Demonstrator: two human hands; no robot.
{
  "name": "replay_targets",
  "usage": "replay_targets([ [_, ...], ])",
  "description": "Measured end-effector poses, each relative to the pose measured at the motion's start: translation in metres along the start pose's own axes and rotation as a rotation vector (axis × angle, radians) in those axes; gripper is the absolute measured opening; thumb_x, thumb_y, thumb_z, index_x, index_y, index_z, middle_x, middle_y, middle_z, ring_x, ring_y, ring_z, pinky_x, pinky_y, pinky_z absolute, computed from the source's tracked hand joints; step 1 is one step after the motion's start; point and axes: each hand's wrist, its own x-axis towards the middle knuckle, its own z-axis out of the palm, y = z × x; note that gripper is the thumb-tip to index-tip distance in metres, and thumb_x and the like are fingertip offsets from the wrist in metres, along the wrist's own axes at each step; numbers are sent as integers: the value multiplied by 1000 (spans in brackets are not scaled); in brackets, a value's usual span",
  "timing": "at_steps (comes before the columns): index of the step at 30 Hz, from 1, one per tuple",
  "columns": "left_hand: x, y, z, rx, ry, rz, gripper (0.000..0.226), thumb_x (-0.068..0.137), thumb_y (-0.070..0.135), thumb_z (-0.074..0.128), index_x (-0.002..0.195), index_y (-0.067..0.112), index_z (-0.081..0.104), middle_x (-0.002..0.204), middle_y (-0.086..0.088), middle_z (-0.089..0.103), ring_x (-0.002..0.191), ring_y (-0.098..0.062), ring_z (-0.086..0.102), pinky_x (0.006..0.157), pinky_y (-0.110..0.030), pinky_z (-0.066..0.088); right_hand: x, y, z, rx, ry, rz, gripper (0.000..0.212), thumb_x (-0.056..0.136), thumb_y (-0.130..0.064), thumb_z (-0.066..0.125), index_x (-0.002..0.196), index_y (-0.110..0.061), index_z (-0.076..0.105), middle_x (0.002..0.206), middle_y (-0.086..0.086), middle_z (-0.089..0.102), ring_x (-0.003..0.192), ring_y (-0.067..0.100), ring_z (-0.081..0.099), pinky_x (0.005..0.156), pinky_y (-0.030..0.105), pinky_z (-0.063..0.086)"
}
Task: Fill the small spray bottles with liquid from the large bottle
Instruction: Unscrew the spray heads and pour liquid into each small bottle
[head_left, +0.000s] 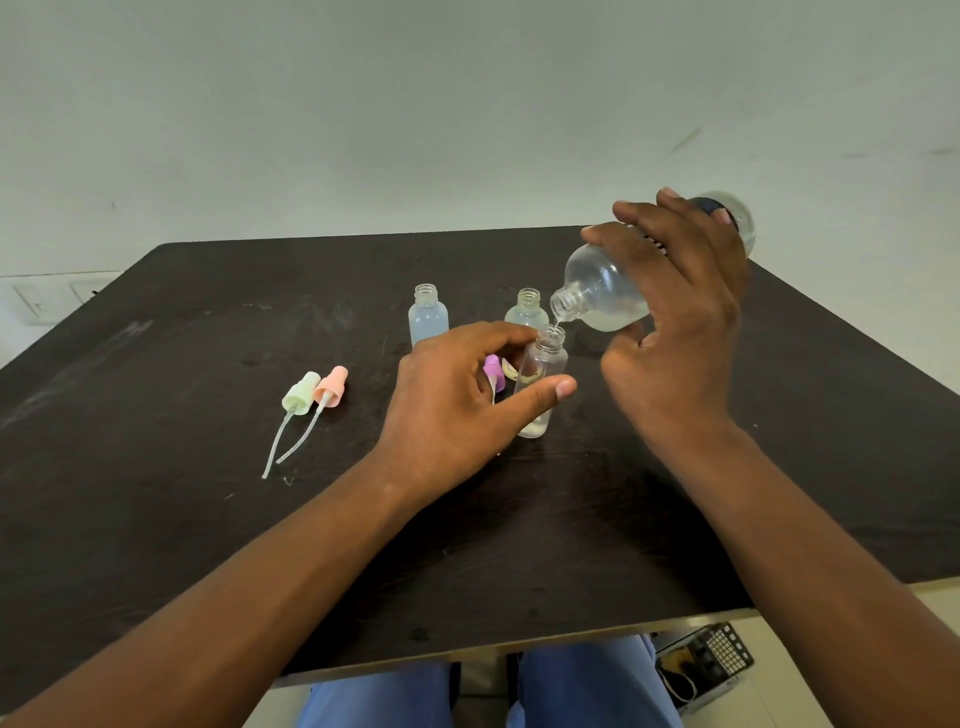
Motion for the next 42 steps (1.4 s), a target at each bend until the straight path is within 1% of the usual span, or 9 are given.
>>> replay_targets([
  [7,1,1,-1,6,-16,1,40,83,50,83,114,25,78,69,28,59,63,14,58,64,-5,38,0,-1,0,-3,-4,-4,71,63,14,59,126,-14,74,137,5,69,144,31,53,122,57,33],
  [13,1,0,-1,13,-19,-4,41,83,51,83,115,25,78,72,27,61,64,15,57,65,-5,38,1,-1,-1,6,-7,-3,72,61,15,58,126,-14,75,137,5,69,144,32,54,122,57,33],
  [16,1,0,-1,17,-19,-1,41,83,51,82,115,25,78,78,26,64,64,15,58,66,-5,39,1,-2,0,1,1,-8,72,61,16,58,125,-14,75,136,5,69,143,31,54,121,58,34],
  [21,0,0,-1,16,-26,-2,41,84,52,82,116,26,78,88,19,72,65,13,58,66,-8,40,1,-2,0,5,-13,-7,73,60,15,57,125,-14,75,137,5,69,144,31,52,124,56,32],
  [28,0,-1,0,15,-21,-6,41,83,53,81,114,27,78,85,20,70,65,12,58,66,-13,41,0,-2,0,2,-12,-10,72,61,15,57,125,-14,75,137,5,69,144,32,53,123,57,32],
  [31,1,-1,0,18,-28,-2,42,84,54,80,116,27,77,90,19,73,65,12,58,66,-14,42,0,-2,0,7,-2,-10,72,61,16,57,124,-13,75,136,5,69,144,32,53,122,58,33],
  [37,1,-1,0,24,-24,-1,44,84,54,80,118,26,77,91,19,72,66,14,58,67,-11,41,0,-1,0,6,-5,-14,72,61,15,57,125,-13,75,136,6,69,144,33,53,122,58,33],
  [42,0,-1,1,16,-15,-8,43,83,53,82,116,26,77,84,23,68,65,14,57,66,-6,39,0,-1,0,10,0,-15,71,62,16,59,125,-14,75,137,5,69,144,32,53,122,58,33],
])
